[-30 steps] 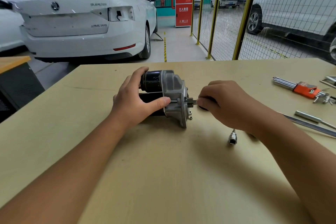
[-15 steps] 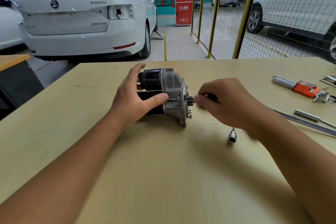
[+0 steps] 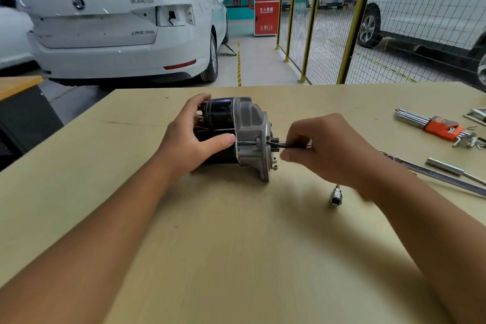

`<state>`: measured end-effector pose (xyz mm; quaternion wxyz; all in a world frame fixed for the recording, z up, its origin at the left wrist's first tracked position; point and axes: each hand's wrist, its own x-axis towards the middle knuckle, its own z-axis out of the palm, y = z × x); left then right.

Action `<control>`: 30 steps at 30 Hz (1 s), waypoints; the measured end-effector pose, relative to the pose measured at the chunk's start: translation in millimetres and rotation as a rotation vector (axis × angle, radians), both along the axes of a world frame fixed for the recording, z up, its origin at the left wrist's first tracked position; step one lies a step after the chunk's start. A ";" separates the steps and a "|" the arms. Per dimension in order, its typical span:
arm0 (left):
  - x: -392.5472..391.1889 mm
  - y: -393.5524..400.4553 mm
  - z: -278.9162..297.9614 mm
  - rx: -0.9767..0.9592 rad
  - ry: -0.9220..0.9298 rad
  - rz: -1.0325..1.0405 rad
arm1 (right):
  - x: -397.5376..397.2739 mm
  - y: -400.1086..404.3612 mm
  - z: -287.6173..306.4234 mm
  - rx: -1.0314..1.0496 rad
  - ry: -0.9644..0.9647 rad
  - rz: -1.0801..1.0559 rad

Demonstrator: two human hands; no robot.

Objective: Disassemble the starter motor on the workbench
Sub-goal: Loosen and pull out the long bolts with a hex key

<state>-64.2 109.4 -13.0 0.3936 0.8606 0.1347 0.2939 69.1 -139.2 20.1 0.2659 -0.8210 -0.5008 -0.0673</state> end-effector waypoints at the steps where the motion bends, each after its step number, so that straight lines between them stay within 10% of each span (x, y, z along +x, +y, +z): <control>1: -0.1 -0.1 0.2 -0.004 -0.001 -0.004 | -0.6 0.1 -0.5 0.013 0.022 0.009; 30: -1.3 -4.8 4.3 -0.022 0.015 0.005 | -1.1 0.1 3.8 -0.091 -0.024 0.025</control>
